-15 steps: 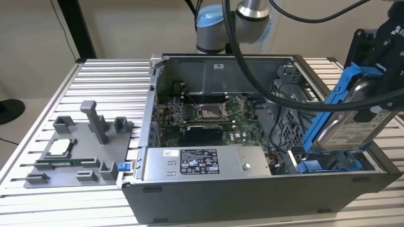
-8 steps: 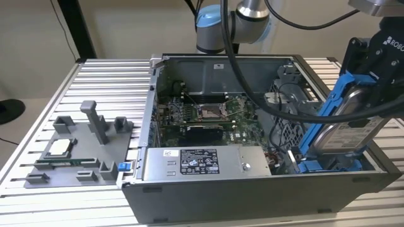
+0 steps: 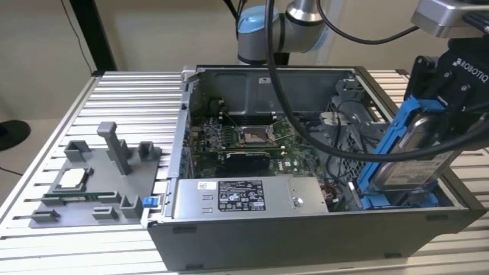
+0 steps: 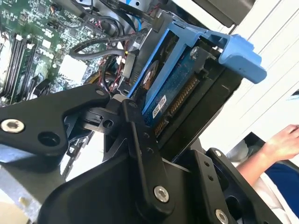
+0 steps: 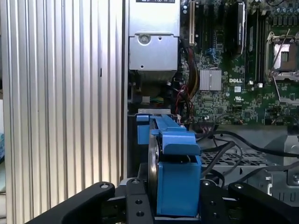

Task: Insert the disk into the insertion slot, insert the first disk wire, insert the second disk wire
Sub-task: 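Insert the disk into the insertion slot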

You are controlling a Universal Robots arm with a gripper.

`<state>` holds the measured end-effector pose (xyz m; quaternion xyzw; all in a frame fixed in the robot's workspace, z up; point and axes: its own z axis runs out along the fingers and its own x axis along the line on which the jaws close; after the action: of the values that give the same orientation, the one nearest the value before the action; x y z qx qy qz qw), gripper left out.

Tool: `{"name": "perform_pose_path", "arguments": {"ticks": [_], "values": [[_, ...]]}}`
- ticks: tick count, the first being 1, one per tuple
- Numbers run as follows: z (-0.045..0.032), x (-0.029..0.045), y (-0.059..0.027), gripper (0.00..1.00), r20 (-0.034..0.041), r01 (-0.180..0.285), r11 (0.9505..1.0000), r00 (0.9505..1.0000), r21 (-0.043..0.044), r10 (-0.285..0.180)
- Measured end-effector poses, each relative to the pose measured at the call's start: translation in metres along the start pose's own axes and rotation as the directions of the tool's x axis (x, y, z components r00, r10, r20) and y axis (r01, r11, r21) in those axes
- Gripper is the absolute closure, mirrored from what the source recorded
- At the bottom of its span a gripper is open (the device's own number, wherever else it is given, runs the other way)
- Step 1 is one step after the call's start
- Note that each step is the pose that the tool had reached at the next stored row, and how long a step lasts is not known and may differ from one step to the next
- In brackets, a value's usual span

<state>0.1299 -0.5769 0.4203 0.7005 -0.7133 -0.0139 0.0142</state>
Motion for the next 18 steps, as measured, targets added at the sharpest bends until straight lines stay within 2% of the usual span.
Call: {"name": "perform_pose_path", "arguments": {"ticks": [8, 13, 18], "values": [[0.0064, -0.0039, -0.0002, 1.00, 0.0094, 0.000, 1.0000, 1.0000, -0.0002, 0.000], [0.0096, -0.0040, -0.0036, 1.00, 0.0091, 0.000, 1.0000, 1.0000, -0.0002, 0.000], [0.0181, -0.0040, -0.0041, 1.00, 0.0091, 0.000, 1.0000, 1.0000, -0.0006, 0.000]]}}
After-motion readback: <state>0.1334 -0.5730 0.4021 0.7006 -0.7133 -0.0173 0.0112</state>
